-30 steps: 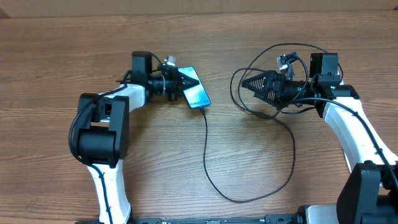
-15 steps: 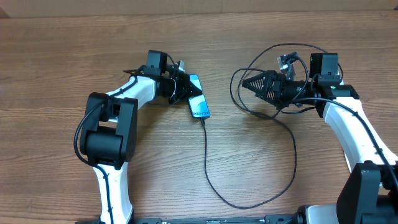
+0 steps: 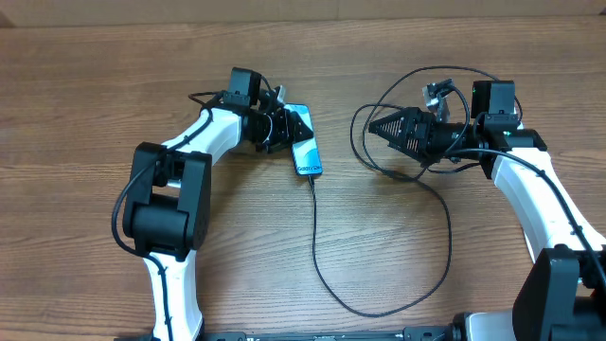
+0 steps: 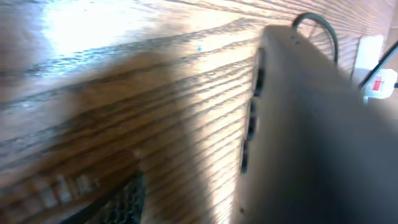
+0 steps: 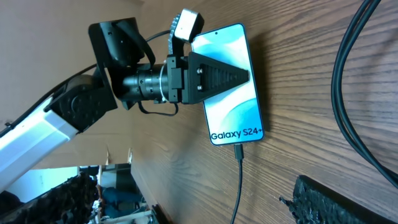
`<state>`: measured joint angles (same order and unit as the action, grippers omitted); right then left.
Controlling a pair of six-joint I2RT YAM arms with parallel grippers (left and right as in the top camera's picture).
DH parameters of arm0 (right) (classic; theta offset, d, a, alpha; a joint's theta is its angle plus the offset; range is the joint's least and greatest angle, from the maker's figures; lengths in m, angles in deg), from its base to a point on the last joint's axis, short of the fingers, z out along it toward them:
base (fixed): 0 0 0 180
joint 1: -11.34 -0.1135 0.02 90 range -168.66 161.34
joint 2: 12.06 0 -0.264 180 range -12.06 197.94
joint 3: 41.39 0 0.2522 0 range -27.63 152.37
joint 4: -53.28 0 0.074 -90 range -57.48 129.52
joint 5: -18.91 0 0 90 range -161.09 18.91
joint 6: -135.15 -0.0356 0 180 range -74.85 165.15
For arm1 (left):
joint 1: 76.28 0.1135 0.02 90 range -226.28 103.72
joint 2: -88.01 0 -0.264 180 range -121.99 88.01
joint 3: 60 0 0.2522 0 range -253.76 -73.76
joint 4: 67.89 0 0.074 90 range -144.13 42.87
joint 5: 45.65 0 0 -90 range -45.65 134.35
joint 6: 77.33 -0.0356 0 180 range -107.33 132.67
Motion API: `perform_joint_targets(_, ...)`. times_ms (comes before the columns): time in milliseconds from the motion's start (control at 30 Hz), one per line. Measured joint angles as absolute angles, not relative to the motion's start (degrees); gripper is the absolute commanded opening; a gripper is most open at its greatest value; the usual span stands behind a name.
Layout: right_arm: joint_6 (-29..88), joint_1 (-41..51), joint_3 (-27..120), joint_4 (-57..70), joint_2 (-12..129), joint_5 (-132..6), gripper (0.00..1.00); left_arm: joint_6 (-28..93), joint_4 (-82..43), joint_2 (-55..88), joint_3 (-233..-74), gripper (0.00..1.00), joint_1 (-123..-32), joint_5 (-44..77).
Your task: Plug charger to phone and switch on socket
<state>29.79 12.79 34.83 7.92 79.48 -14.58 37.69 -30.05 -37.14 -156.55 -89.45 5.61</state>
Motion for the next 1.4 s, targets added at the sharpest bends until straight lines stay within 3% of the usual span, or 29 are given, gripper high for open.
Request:
perform_joint_targets(367, 30.0, 12.8, 34.8, 7.9, 79.5, -14.6, 1.0, 37.5, -27.3, -36.2, -157.1, 0.68, -89.5, 8.6)
perform_joint_targets(600, 29.9, 12.8, 34.8, 7.5, 79.5, -15.0, 1.0, 36.9, -26.0, -35.8, -157.6, 0.84, -89.4, 8.8)
perform_joint_targets(800, 30.0, 12.8, 34.8, 5.1, 79.5, -18.2, 1.0, 36.0, -18.3, -35.8, -160.1, 0.85, -87.7, 10.3)
perform_joint_targets(967, 30.0, 13.9, 34.8, 2.7, 79.4, -22.5, 1.0, 32.2, -6.3, -36.3, -164.8, 0.92, -86.2, 13.5)
perform_joint_targets(1133, 30.1, 16.7, 35.8, -2.7, 77.8, -29.4, 1.0, 28.6, 3.5, -36.4, -173.0, 0.92, -85.9, 16.8)
perform_joint_targets(1400, 30.2, 22.5, 42.4, -10.7, 73.0, -53.8, 1.0, 24.9, 5.7, -32.9, -175.4, 0.95, -87.4, 18.7)
